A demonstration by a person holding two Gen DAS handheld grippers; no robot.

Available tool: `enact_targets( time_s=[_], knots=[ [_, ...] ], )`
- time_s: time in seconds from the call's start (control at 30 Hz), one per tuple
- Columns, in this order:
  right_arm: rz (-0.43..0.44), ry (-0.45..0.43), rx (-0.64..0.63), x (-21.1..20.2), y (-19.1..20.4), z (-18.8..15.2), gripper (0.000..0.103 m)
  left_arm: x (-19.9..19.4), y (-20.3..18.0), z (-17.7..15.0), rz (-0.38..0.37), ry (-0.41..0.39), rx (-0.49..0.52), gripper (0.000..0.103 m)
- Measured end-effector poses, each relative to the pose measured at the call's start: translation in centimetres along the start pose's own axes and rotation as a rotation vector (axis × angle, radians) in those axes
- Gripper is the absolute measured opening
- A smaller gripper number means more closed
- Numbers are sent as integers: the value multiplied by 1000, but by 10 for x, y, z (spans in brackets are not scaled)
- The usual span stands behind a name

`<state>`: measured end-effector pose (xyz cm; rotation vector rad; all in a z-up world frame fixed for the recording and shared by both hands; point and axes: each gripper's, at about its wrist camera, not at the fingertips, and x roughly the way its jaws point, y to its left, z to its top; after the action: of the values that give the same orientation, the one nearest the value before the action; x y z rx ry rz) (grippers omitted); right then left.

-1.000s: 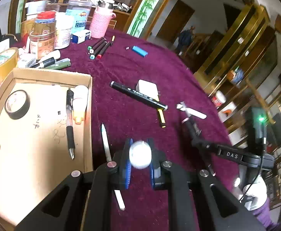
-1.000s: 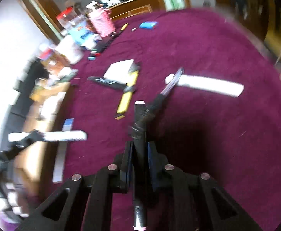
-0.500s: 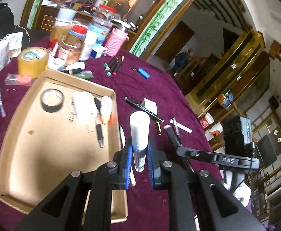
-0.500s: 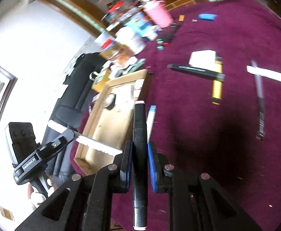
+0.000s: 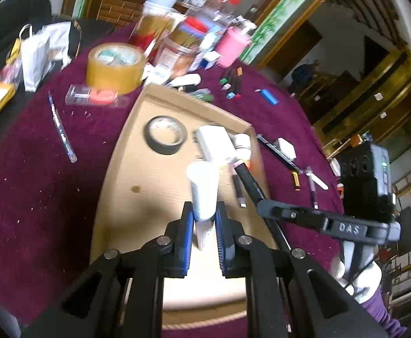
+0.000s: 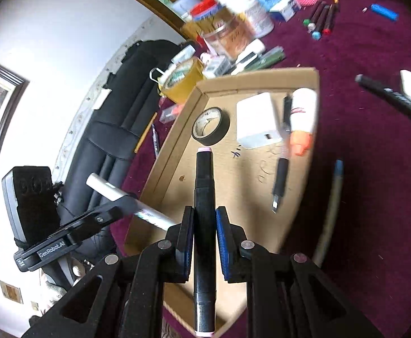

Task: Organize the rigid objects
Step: 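Carry the white marker and the black marker over the cardboard tray with both tools, then lower both markers into the tray and open both tools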

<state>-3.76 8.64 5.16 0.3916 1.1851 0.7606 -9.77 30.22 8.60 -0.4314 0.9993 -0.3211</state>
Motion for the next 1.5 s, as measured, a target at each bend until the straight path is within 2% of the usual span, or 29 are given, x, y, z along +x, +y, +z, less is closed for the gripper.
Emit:
enact_targets(
  time_s=[0.1,0.3,0.5,0.6,0.7,0.77,0.83,0.87,1.03,1.1,1.2,1.3,1.37,1.5],
  knots=[
    [-15,21,15,19,0,9,17,15,8,14,-18,34,-27,16],
    [-66,35,32,39,-6,22,17,59,4,38,9,102,-11,15],
    [-108,27,40,45,-15,30,17,97,6,44,33,174,-9,15],
    [-123,22,30,46,-14,32,17,104,4,44,41,179,-6,16],
    [-143,17,18,47,-13,35,18,101,4,46,55,162,-20,29],
    [-142,8,26,45,-14,37,18,95,6,46,82,145,-26,45],
    [-153,1,25,44,-14,38,18,86,11,46,36,133,-55,59],
    [-163,-3,16,43,-12,38,18,80,13,46,1,127,-71,62],
    [-189,-68,-83,22,12,39,18,27,16,35,5,4,-69,67],
    [-170,-80,-118,17,25,42,21,-1,26,27,-3,-66,-112,75],
    [-103,-38,-127,26,36,48,33,-39,39,11,16,-181,-159,78],
    [-61,45,-118,56,46,55,34,-70,45,-5,74,-288,-170,82],
    [-71,89,-117,75,48,59,34,-82,50,-17,94,-331,-184,84],
    [-157,120,-97,103,46,74,34,-89,58,-30,96,-347,-207,84]
  ],
)
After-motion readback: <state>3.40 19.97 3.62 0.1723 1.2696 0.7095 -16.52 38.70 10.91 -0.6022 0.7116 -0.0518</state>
